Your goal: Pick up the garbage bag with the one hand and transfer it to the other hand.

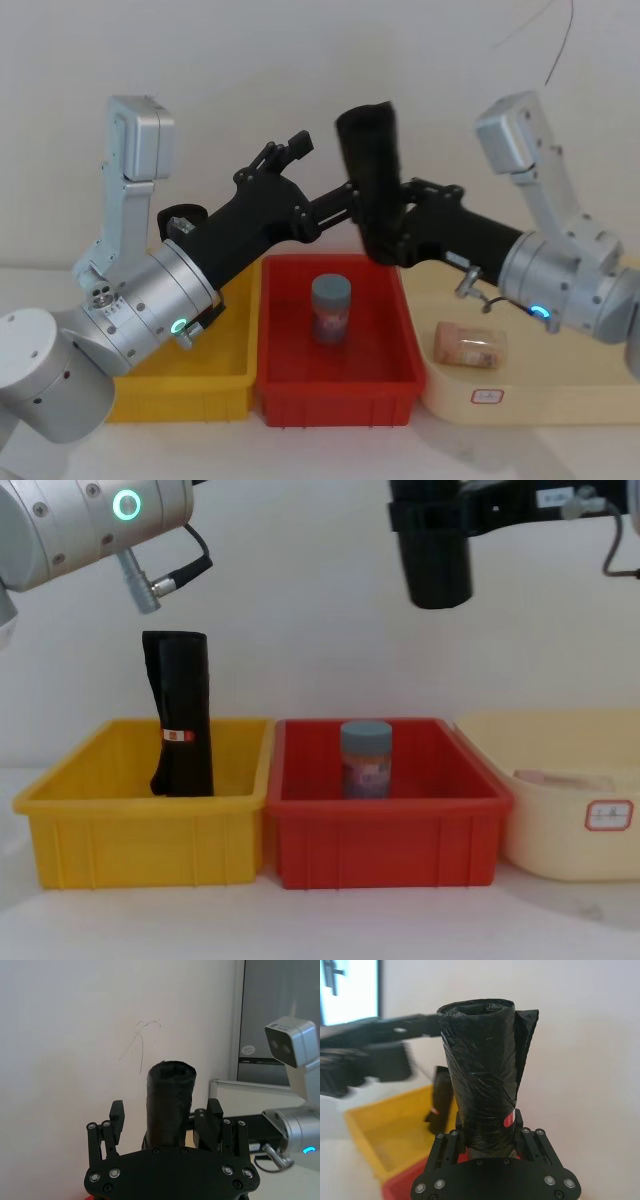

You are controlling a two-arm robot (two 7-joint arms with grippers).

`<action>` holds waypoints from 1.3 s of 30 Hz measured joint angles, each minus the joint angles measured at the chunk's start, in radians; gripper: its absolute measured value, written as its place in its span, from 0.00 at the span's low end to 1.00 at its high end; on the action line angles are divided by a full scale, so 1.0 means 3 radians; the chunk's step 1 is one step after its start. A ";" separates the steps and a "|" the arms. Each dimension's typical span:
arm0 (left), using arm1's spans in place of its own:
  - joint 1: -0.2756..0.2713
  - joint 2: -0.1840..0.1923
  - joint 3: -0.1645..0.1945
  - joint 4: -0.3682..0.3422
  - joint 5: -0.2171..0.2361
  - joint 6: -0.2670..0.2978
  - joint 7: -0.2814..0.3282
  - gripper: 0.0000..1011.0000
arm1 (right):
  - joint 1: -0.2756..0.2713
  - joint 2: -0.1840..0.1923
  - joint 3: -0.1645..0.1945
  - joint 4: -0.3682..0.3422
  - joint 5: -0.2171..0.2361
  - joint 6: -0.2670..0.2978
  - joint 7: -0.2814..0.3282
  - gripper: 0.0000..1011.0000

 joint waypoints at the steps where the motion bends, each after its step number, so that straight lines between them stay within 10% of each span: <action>1: 0.0000 0.0000 0.0000 0.0000 0.0000 0.0000 0.0000 0.99 | 0.0001 0.0010 0.0016 0.0009 -0.0004 -0.0001 -0.0013 0.50; 18: 0.0000 0.0000 0.0000 0.0000 0.0000 0.0000 0.0000 0.99 | 0.0126 0.0151 0.0304 0.0344 -0.0107 0.0067 -0.0326 0.50; 39: 0.0000 0.0000 0.0000 0.0000 0.0000 0.0000 0.0000 0.99 | 0.0520 0.0165 0.0487 0.1415 -0.0274 0.0178 -0.0528 0.50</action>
